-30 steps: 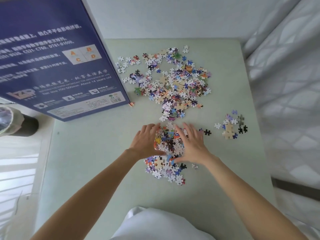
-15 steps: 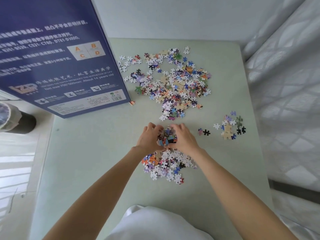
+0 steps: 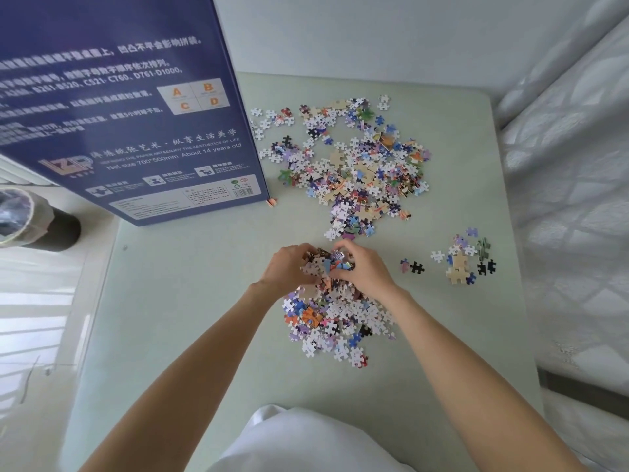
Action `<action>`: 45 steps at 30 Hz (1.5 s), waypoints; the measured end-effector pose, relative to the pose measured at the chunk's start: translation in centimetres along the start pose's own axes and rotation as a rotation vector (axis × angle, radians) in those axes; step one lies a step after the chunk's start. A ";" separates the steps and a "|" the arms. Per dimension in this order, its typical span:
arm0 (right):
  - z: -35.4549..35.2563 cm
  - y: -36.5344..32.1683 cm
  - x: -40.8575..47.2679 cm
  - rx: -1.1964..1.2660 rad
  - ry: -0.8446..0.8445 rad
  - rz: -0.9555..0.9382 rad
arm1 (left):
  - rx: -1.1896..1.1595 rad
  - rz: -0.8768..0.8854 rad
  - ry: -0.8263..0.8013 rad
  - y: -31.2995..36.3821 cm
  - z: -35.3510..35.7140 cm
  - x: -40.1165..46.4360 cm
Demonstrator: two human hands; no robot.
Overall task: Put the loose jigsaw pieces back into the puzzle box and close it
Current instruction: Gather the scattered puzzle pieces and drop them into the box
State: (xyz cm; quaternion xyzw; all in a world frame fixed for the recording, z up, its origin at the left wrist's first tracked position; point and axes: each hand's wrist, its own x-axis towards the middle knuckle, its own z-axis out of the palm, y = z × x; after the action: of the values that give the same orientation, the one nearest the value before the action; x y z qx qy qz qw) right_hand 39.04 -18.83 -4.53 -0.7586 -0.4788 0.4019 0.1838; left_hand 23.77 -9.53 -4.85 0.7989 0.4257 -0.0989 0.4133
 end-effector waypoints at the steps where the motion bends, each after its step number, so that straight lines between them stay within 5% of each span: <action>1: 0.0 0.1 0.0 0.006 0.013 0.009 | 0.004 -0.006 -0.002 -0.2 -0.1 0.0; 18: -2.0 -0.8 -2.8 -0.117 0.210 -0.009 | -0.135 -0.016 0.152 -1.0 -1.8 -1.6; 26: -5.7 -5.8 -5.4 0.471 0.217 0.057 | -0.192 0.207 0.321 2.2 -7.9 -6.4; 30: -9.4 -10.6 -6.1 0.550 0.225 -0.040 | -0.126 0.286 0.364 4.1 -13.3 -8.3; 41: -19.7 -28.8 -3.2 0.417 0.247 -0.532 | -0.146 0.571 1.133 7.3 -32.6 -14.2; 45: -20.9 -33.4 -0.7 0.432 0.225 -0.590 | 0.177 0.701 1.151 4.6 -35.3 -13.3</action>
State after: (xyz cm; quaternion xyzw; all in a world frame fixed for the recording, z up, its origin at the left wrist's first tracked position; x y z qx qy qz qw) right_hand 36.03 -1.40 30.66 -0.5714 -0.5576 0.3377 0.4986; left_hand 12.25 7.48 27.14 0.8458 0.2840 0.4473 0.0617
